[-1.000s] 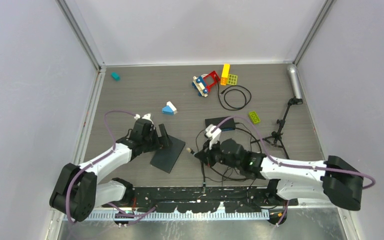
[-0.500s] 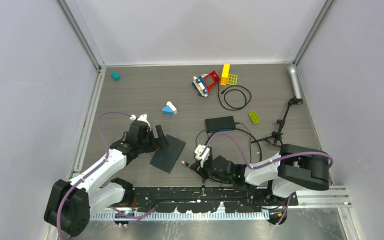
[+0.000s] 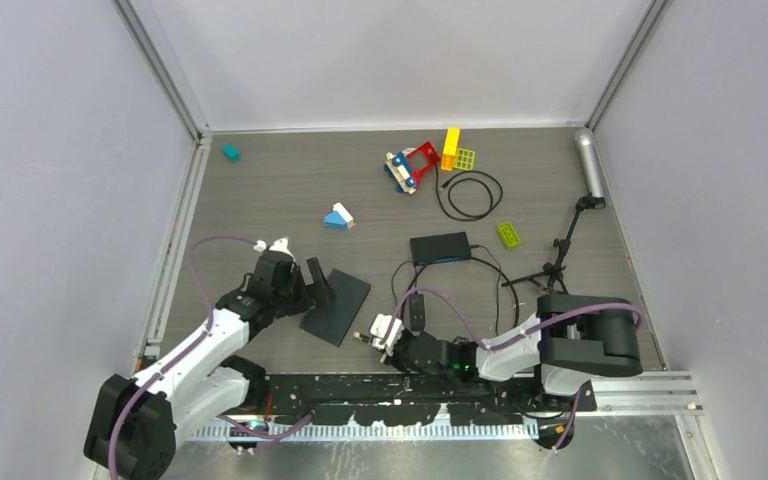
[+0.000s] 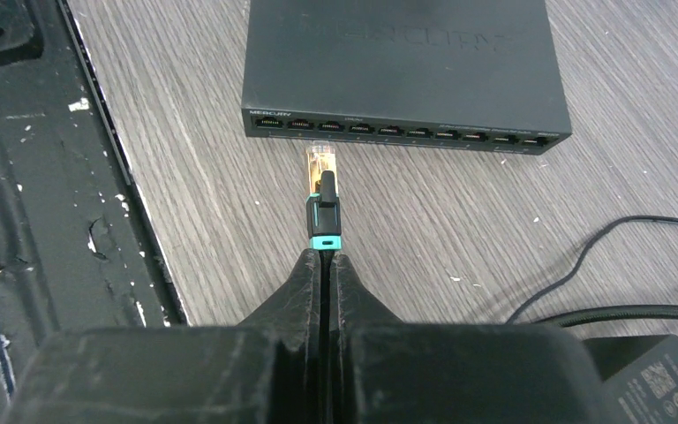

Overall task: Insert the plug into the switch port
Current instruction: Insert the connector into the switch port.

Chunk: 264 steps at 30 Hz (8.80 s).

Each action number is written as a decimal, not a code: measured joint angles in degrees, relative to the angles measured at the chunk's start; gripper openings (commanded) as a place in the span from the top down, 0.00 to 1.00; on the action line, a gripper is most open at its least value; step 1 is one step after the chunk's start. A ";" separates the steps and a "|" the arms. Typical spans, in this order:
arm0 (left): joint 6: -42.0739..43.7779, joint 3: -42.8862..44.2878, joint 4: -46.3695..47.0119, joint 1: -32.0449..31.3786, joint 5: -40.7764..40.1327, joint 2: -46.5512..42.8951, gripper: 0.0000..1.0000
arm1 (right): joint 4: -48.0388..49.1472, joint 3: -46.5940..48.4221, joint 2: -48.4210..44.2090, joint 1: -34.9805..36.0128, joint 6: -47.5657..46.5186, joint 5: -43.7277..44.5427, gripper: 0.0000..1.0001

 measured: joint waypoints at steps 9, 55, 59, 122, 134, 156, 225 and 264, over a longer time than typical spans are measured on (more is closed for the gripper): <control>-2.97 -4.55 -0.46 0.00 1.22 -3.67 0.14 | -1.29 4.96 6.23 5.20 -3.21 6.78 0.99; -2.54 -2.86 1.22 -0.11 3.67 2.40 0.33 | -6.67 10.58 11.37 5.05 0.42 14.34 1.00; -2.43 -2.51 1.20 -0.85 2.84 3.06 0.33 | -5.86 10.16 11.37 5.05 0.42 13.81 1.00; -3.69 -2.93 0.26 -3.23 0.94 1.55 0.35 | -7.28 8.85 8.72 5.77 3.28 12.44 0.99; -3.67 -2.93 0.24 -3.23 0.92 1.55 0.36 | -6.93 9.05 9.55 5.77 3.17 11.93 0.99; -3.61 -2.93 0.09 -5.62 -1.66 1.51 0.37 | -7.28 9.35 9.51 5.81 0.31 12.39 1.00; -7.69 -3.65 0.11 -12.61 -10.56 -0.04 0.39 | -21.62 16.33 8.74 6.38 6.19 9.84 1.00; -8.81 -3.45 0.15 -13.31 -9.11 1.18 0.39 | -19.89 12.33 4.72 1.46 -1.68 2.29 1.00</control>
